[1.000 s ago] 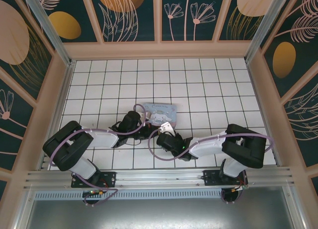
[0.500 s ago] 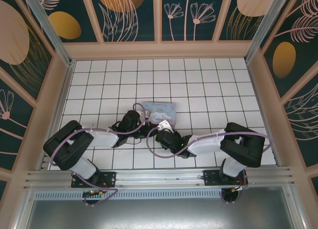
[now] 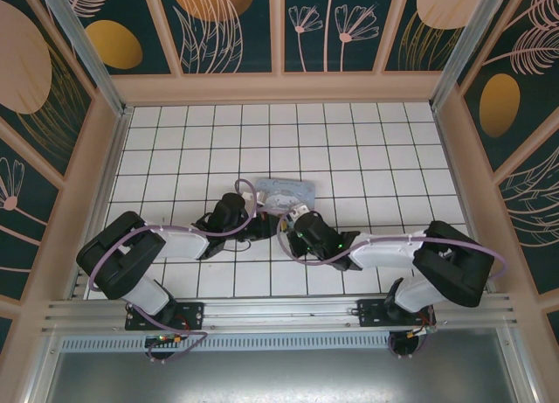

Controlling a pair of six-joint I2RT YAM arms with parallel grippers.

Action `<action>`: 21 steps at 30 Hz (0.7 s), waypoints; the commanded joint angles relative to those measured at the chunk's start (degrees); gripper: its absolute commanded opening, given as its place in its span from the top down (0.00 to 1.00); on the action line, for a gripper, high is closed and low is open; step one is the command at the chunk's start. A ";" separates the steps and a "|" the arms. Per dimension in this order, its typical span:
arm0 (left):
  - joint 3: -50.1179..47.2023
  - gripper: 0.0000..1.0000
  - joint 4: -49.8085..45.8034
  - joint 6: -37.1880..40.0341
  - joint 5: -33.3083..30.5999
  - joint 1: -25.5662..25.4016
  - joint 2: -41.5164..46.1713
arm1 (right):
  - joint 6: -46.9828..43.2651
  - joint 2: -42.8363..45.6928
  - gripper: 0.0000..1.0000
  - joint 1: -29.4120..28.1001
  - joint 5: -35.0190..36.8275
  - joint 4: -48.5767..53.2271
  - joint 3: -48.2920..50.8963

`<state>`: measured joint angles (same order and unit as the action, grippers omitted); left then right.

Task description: Unlock a padlock with a key

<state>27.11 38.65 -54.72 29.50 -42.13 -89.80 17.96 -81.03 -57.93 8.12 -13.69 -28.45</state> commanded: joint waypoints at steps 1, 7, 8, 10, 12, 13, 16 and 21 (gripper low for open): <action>-0.23 1.00 -2.99 0.75 2.22 -0.83 -1.74 | 2.39 3.90 1.00 1.70 -5.22 -9.97 -0.09; 0.58 1.00 -3.40 0.49 1.93 -0.84 -2.21 | 2.96 3.67 0.96 2.62 -6.24 -8.12 0.44; 0.68 1.00 -3.57 0.47 1.96 -0.68 -2.31 | 3.09 3.76 0.92 2.64 -6.18 -8.02 0.71; 0.72 1.00 -3.67 0.26 1.94 -0.76 -2.53 | 3.07 4.03 0.83 2.65 -5.83 -7.64 1.27; 0.79 1.00 -3.94 0.28 1.97 -0.74 -2.85 | 3.06 4.67 0.75 2.64 -5.00 -6.50 1.87; 0.79 1.00 -3.87 0.25 1.95 -0.67 -2.86 | 3.05 5.10 0.73 2.56 -4.53 -5.98 2.17; 1.06 1.00 -3.73 0.16 1.93 -0.60 -2.93 | 3.14 6.88 0.72 2.56 -2.75 -4.20 3.42; 1.10 1.00 -3.76 0.18 2.05 -0.42 -3.03 | 2.03 9.77 0.63 1.60 0.80 -0.64 4.19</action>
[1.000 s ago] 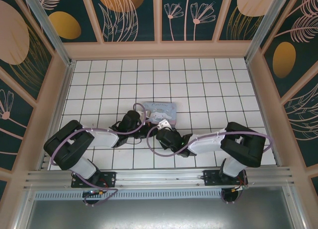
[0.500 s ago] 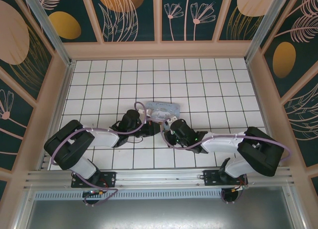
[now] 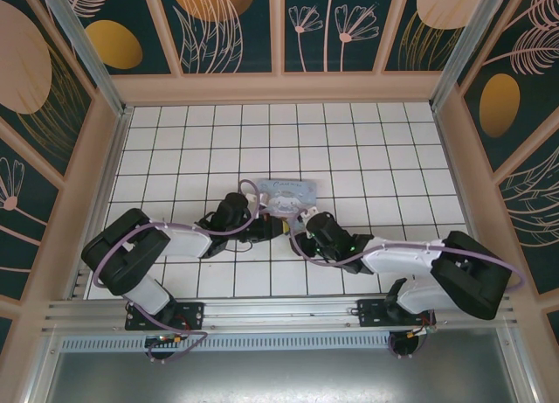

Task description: Unlock a padlock with a key

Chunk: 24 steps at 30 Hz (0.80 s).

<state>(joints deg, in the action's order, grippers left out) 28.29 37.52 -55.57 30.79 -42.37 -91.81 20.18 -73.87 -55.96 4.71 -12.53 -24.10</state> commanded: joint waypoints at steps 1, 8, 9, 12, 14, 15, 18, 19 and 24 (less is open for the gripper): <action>0.00 1.00 -2.62 1.02 0.77 -0.22 -1.00 | -0.46 2.97 0.60 -0.50 4.48 -1.54 -0.01; -0.42 1.00 -2.62 1.10 0.87 0.02 -0.76 | -1.42 2.75 0.56 -2.14 6.48 -0.06 -0.07; -0.43 1.00 -2.62 1.15 0.83 0.05 -0.74 | -1.59 2.25 0.56 -2.70 7.13 0.32 -0.35; -0.32 1.00 -2.62 1.09 0.96 0.11 -0.74 | -2.42 -0.65 0.56 -4.74 8.84 1.62 -2.04; -0.18 1.00 -2.60 1.16 0.96 0.18 -0.67 | -3.06 -3.60 0.55 -6.59 10.59 2.65 -3.76; -0.25 1.00 -2.71 1.17 1.02 0.21 -0.65 | -3.34 -5.16 0.55 -7.29 11.34 2.97 -4.49; -0.25 1.00 -2.89 1.27 1.00 0.25 -0.39 | -3.66 -9.27 0.54 -8.64 13.39 3.39 -6.40; -0.26 1.00 -3.02 1.22 1.02 0.22 -0.30 | -3.66 -10.33 0.54 -8.87 14.09 3.34 -6.74; -0.43 1.00 -3.59 1.52 1.03 0.35 0.36 | -3.39 -13.28 0.54 -9.23 17.25 2.79 -8.06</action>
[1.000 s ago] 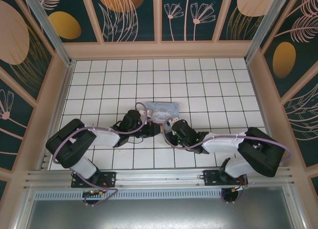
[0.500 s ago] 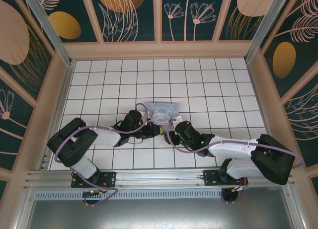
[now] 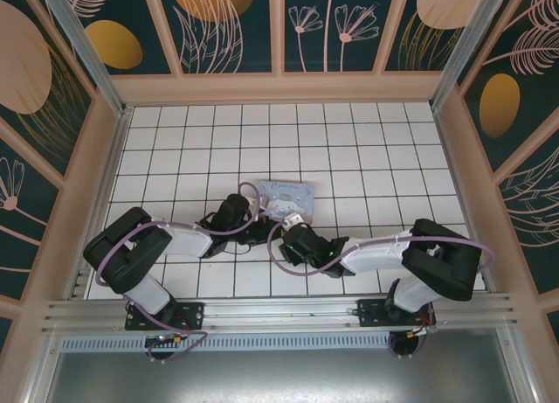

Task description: Unlock a padlock with a key

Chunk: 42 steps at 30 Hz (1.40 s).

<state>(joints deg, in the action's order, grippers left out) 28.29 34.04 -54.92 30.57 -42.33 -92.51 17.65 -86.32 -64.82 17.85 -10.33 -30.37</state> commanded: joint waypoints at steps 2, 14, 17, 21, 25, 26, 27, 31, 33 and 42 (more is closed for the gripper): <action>-0.49 1.00 -0.12 0.94 1.23 0.24 1.19 | -0.90 -0.84 0.55 -0.01 4.76 0.33 -2.01; -1.13 1.00 0.62 0.95 1.98 0.30 0.67 | -3.44 -0.42 0.77 3.52 2.65 -1.20 -4.86; -1.33 1.00 0.83 0.87 2.35 0.25 0.25 | -3.93 0.22 0.90 4.76 0.00 -2.04 -5.49; -1.75 1.00 1.03 1.00 2.37 0.29 0.27 | -2.70 2.75 1.00 7.01 -6.28 -4.84 -4.02; -1.84 1.00 0.94 1.16 2.11 0.26 0.05 | 1.35 6.99 1.00 12.75 -21.37 -12.85 1.31; -1.85 1.00 0.81 1.27 1.97 0.26 -0.03 | 2.82 7.84 1.00 14.16 -25.64 -15.42 2.63; -1.84 1.00 0.72 1.30 1.85 0.31 -0.11 | 3.85 8.24 1.00 15.16 -29.00 -17.03 3.47; -1.77 1.00 0.63 1.17 1.18 0.44 -0.39 | 5.51 9.38 0.68 16.04 -31.18 -16.79 4.41; -1.50 1.00 0.12 1.10 0.62 0.49 -0.48 | 6.47 10.71 0.56 16.04 -30.70 -16.98 5.68; -1.18 0.81 -0.09 1.12 0.52 0.61 -0.42 | 12.37 13.96 0.49 15.94 -27.46 -23.14 11.20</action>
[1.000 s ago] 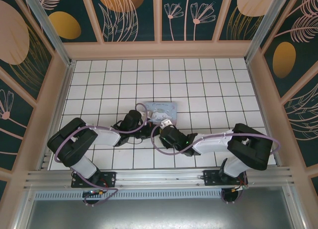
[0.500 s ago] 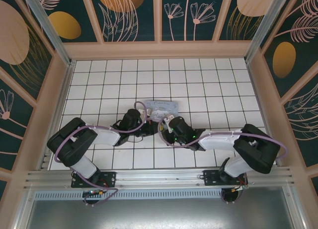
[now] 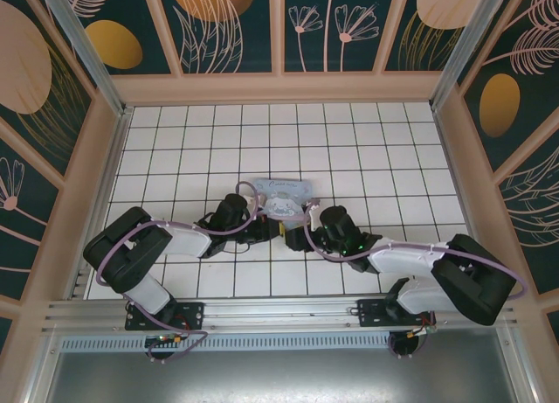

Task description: Unlock a padlock with a key

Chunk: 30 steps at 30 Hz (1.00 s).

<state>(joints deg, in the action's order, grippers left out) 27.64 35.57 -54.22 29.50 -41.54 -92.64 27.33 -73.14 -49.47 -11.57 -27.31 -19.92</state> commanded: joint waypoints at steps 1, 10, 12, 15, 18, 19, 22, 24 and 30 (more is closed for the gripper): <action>-0.56 0.76 -1.65 0.42 1.61 -0.12 -0.13 | 3.04 0.28 0.49 0.65 2.23 -6.64 0.76; -0.88 0.44 -5.53 0.87 0.40 -0.14 6.07 | 4.22 -4.02 0.49 1.41 4.80 -8.85 -1.45; -0.86 0.38 -7.18 1.00 -0.29 -0.18 8.16 | 4.49 -4.99 0.49 2.36 4.83 -9.62 -1.95; -0.86 0.31 -9.19 0.94 -1.36 -0.11 11.38 | 4.66 -6.80 0.49 4.14 4.24 -9.87 -3.68; -0.47 0.24 -11.27 1.21 -2.49 0.29 14.37 | 4.23 -8.84 0.49 5.72 3.82 -9.28 -6.12; -0.11 0.22 -11.86 1.17 -2.98 0.57 15.24 | 3.93 -9.41 0.49 6.25 3.10 -9.09 -7.17; 1.37 0.17 -14.27 1.97 -4.28 1.87 16.82 | 3.09 -9.45 0.50 6.49 1.48 -7.61 -8.99; 2.67 0.13 -16.32 3.01 -5.55 2.91 17.46 | 3.32 -7.89 0.50 6.32 1.03 -7.71 -7.73; 8.48 0.05 -24.49 8.51 -11.38 5.31 17.51 | 3.54 -4.59 0.50 6.36 1.61 -7.87 -2.03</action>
<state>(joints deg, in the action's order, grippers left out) 32.71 16.67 -50.06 22.20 -37.17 -75.83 30.89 -78.96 -43.22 -9.10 -34.52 -24.08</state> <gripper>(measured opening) 0.947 0.503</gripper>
